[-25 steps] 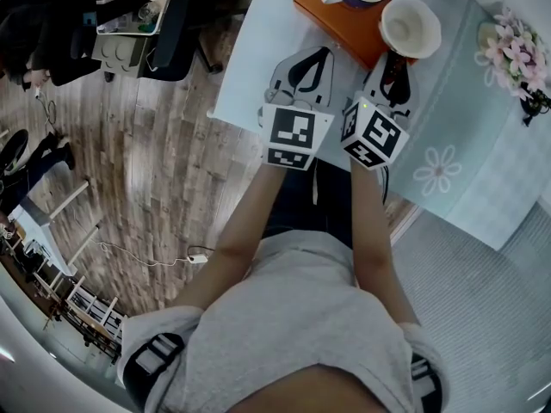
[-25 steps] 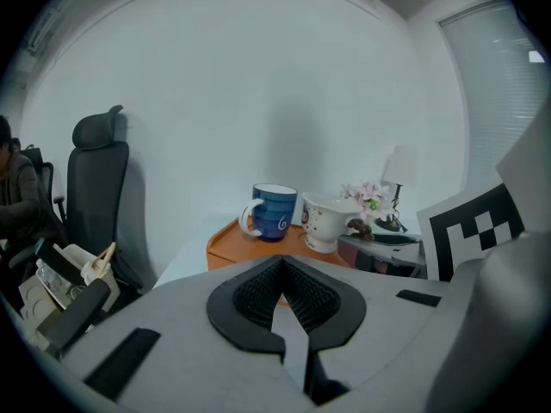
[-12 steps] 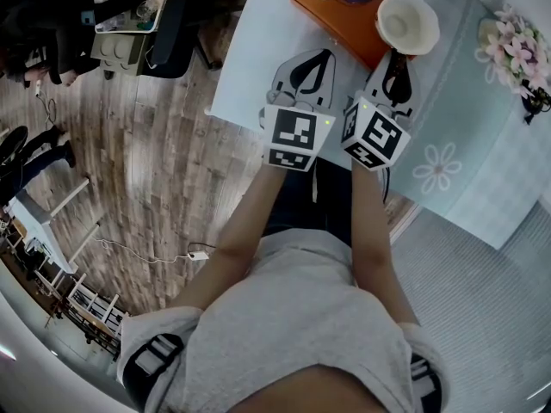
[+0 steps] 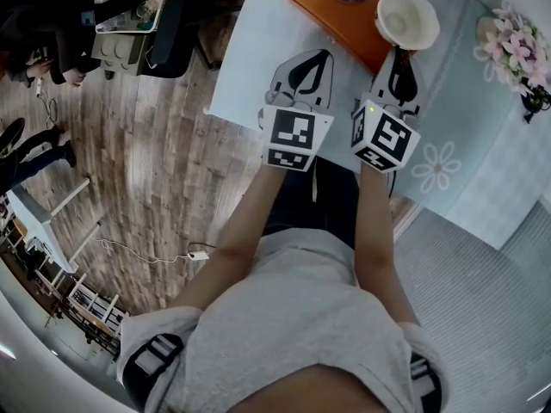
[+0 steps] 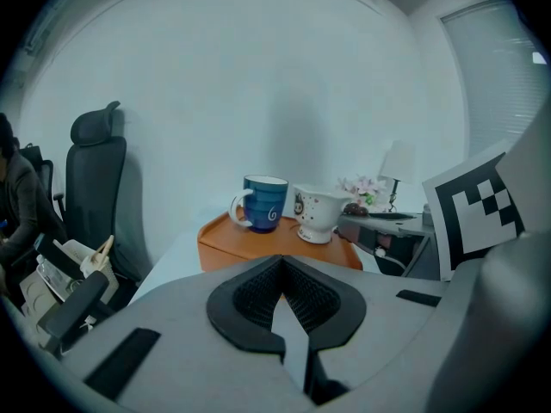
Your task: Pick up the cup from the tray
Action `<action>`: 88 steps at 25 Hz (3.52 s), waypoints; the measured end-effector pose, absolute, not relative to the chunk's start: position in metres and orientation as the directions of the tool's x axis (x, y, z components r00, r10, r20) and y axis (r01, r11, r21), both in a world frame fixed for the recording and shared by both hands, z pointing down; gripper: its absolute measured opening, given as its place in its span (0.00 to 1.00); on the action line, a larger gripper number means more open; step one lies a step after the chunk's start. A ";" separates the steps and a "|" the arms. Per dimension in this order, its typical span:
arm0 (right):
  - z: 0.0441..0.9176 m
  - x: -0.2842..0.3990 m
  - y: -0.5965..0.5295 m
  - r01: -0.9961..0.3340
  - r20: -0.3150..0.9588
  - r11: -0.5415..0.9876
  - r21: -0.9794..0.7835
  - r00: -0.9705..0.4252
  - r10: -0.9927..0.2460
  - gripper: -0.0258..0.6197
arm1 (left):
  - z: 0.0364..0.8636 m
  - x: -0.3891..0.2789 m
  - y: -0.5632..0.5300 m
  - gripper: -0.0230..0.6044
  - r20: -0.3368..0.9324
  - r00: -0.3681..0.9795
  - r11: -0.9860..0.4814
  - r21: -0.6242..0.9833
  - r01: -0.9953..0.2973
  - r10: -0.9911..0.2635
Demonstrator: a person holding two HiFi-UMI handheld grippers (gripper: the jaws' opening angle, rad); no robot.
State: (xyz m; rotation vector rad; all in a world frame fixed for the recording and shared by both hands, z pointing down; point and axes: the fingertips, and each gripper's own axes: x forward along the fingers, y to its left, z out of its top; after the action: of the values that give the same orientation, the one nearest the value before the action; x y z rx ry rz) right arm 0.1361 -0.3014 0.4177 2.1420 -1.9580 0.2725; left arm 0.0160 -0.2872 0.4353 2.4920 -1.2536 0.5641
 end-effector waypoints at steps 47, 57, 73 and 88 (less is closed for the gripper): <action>0.443 0.323 -0.209 -0.909 0.363 -0.416 -0.034 0.377 -0.852 0.09 | 0.428 0.215 -0.237 0.05 0.423 0.783 -0.840 0.089 -0.536 -0.455; 0.472 0.330 -0.220 -0.910 0.393 -0.413 -0.025 0.371 -0.841 0.09 | 0.445 0.214 -0.243 0.05 0.454 0.770 -0.837 0.088 -0.540 -0.449; 0.500 0.315 -0.206 -0.912 0.421 -0.409 0.021 0.379 -0.824 0.09 | 0.453 0.207 -0.237 0.05 0.458 0.761 -0.825 0.099 -0.557 -0.459; 0.466 0.306 -0.195 -0.909 0.363 -0.415 -0.040 0.374 -0.853 0.26 | 0.438 0.193 -0.237 0.05 0.416 0.778 -0.812 0.140 -0.567 -0.471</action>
State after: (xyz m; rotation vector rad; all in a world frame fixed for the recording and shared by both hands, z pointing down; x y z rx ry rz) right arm 0.3062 -0.1946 0.4662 2.4614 -1.5947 0.4959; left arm 0.1934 -0.2367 0.4384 2.7137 -0.8078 0.5354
